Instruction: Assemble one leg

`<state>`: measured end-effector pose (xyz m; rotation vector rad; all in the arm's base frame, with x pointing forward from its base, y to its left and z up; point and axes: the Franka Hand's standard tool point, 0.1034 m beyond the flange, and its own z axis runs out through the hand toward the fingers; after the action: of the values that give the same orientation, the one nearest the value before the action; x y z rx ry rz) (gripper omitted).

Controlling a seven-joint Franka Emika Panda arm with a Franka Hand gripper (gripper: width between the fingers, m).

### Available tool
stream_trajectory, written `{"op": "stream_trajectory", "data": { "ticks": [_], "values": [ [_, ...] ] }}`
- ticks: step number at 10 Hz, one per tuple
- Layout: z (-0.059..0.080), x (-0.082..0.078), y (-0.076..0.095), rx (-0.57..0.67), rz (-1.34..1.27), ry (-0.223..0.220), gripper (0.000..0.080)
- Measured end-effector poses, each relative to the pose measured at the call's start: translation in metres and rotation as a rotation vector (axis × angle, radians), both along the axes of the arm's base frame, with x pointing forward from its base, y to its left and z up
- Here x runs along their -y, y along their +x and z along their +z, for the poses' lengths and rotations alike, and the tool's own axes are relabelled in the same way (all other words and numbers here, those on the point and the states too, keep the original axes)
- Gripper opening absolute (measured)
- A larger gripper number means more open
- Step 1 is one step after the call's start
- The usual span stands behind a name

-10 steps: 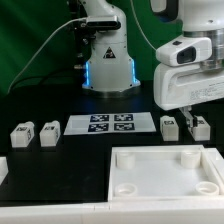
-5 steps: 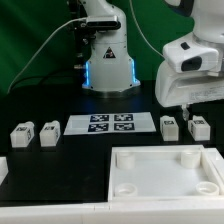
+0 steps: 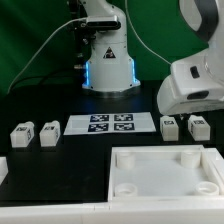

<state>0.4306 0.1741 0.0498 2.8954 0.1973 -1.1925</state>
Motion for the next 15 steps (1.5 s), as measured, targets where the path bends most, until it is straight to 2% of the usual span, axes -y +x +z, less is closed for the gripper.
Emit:
{"op": "stream_trajectory", "data": {
  "ticks": [1,3,4,8,11,14,15],
  "values": [
    [-0.004,-0.002,0.006,0.02,-0.004,0.006,0.0649],
    [-0.003,-0.002,0.003,0.014,-0.014,-0.009,0.0649],
    [-0.007,-0.004,-0.009,-0.027,-0.054,-0.073,0.0649],
    [-0.025,-0.005,-0.027,-0.062,-0.063,-0.1,0.0649],
    [-0.032,-0.015,-0.036,-0.075,-0.073,-0.117,0.0649],
    [-0.036,-0.015,-0.038,-0.067,-0.071,-0.112,0.0649],
    [-0.036,-0.015,-0.038,-0.067,-0.071,-0.112,0.0535]
  ]
}}
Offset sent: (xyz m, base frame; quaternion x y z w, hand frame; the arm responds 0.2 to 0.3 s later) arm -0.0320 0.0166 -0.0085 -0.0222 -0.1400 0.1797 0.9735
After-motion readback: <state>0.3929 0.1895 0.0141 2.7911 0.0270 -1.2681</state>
